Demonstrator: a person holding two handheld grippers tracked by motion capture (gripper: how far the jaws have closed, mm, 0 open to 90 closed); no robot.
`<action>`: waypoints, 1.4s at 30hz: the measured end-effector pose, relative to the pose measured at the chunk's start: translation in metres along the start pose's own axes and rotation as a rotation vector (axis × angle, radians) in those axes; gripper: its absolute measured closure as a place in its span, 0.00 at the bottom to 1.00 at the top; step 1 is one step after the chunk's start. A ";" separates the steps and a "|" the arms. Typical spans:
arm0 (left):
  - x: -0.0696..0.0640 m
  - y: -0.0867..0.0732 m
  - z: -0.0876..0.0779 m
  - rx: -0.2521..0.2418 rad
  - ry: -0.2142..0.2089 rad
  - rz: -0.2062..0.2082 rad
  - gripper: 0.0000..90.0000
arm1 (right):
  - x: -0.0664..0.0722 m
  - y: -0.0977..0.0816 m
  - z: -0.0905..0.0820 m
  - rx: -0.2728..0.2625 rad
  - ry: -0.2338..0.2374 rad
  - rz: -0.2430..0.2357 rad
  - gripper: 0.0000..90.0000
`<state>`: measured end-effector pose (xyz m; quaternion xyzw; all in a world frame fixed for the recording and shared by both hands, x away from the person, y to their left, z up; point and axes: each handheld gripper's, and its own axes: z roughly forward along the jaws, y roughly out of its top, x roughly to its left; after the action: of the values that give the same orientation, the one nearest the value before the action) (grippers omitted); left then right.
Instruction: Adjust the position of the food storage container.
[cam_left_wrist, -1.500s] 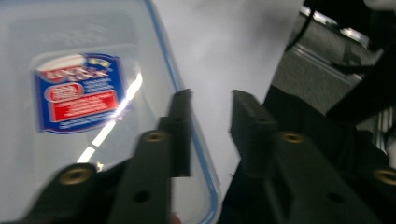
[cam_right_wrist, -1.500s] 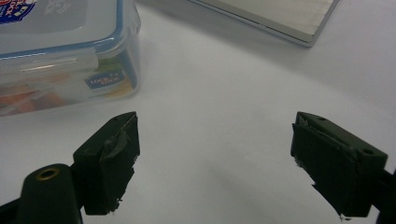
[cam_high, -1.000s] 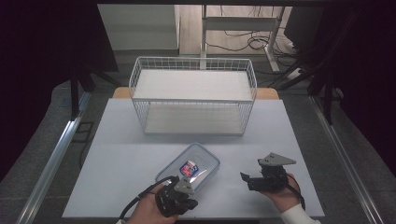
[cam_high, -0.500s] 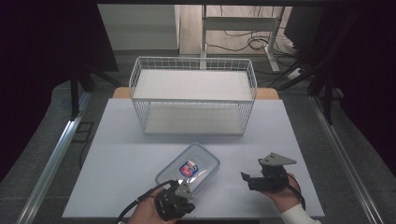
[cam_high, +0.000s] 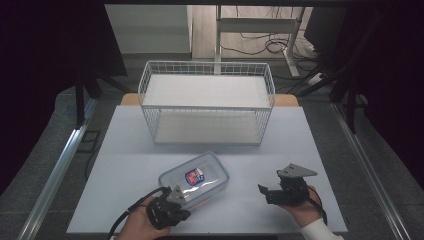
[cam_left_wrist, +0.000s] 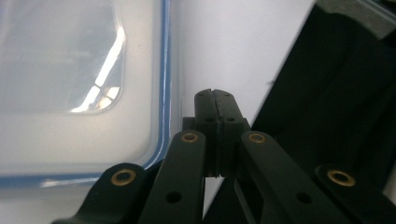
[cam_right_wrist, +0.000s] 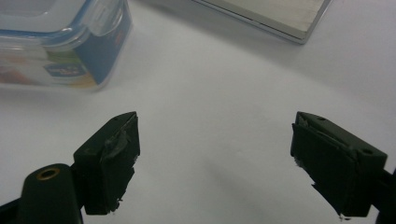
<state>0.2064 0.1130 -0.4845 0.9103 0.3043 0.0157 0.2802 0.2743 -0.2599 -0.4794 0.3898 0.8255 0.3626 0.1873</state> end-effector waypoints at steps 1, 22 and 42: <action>0.004 -0.002 -0.001 0.003 0.010 -0.004 1.00 | 0.000 0.000 0.000 0.000 0.000 0.000 0.17; 0.046 -0.015 -0.008 0.011 0.088 -0.078 1.00 | -0.001 -0.001 0.002 0.013 0.001 -0.005 0.17; 0.094 -0.038 -0.061 -0.158 0.221 -0.270 1.00 | 0.000 -0.001 0.002 0.016 -0.003 -0.008 0.17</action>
<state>0.2502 0.2216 -0.4659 0.8291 0.4504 0.1016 0.3154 0.2752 -0.2596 -0.4814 0.3884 0.8298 0.3545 0.1868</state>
